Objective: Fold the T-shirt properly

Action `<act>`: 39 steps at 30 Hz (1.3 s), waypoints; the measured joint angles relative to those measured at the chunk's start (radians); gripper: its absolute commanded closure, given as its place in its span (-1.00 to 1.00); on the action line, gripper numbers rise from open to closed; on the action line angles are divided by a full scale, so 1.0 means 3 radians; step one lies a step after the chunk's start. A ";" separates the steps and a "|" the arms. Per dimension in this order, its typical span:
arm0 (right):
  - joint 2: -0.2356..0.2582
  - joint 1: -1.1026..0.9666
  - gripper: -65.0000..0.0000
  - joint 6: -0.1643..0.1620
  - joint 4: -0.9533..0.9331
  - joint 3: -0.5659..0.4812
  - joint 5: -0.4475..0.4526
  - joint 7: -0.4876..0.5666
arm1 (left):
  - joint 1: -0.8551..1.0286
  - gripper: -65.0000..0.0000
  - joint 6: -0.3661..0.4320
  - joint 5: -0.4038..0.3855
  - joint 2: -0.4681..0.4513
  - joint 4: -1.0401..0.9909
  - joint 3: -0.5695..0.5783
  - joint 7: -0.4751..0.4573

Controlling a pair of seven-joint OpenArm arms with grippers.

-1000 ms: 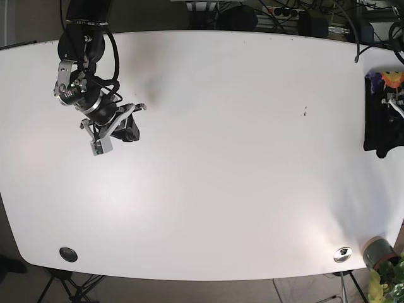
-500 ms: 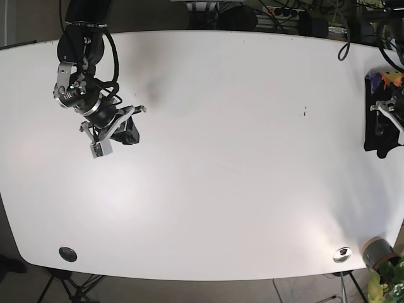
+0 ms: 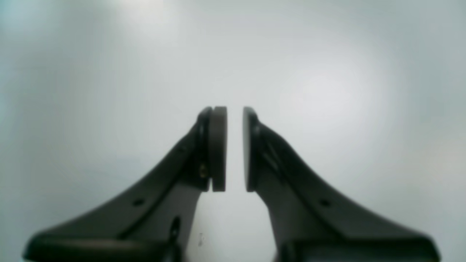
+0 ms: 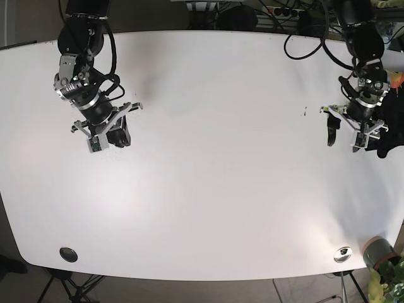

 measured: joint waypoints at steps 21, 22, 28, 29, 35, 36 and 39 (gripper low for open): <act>0.0085 -0.1050 0.80 -0.0015 -0.0399 0.0206 -0.0579 0.1685 | 0.0890 0.02 0.0468 0.0468 0.1085 0.0445 0.0356 -0.1035; 0.0107 -0.1127 0.80 -0.0017 -0.0398 0.0220 -0.0542 0.1723 | 0.0993 0.02 0.0490 0.0467 0.1143 0.0490 0.0364 -0.1116; 0.0333 -0.1747 0.80 -0.0017 -0.0233 0.0257 -0.0292 0.1844 | 0.1675 0.02 0.0544 0.0468 0.1378 0.0725 0.0397 -0.1218; 0.0348 -0.1839 0.80 -0.0009 -0.0192 0.0257 -0.0267 0.1855 | 0.1757 0.02 0.0547 0.0465 0.1395 0.0755 0.0407 -0.1230; 0.0420 -0.2374 0.80 -0.0001 0.0086 0.0254 -0.0102 0.1881 | 0.2345 0.02 0.0540 0.0455 0.1534 0.0956 0.0416 -0.1232; 0.0436 -0.2449 0.80 0.0003 0.0135 0.0254 -0.0083 0.1884 | 0.2447 0.02 0.0546 0.0435 0.1548 0.0989 0.0416 -0.1239; 0.0462 -0.2667 0.80 0.0004 0.0217 0.0257 -0.0072 0.1905 | 0.2679 0.02 0.0549 0.0224 0.1549 0.1026 0.0416 -0.1245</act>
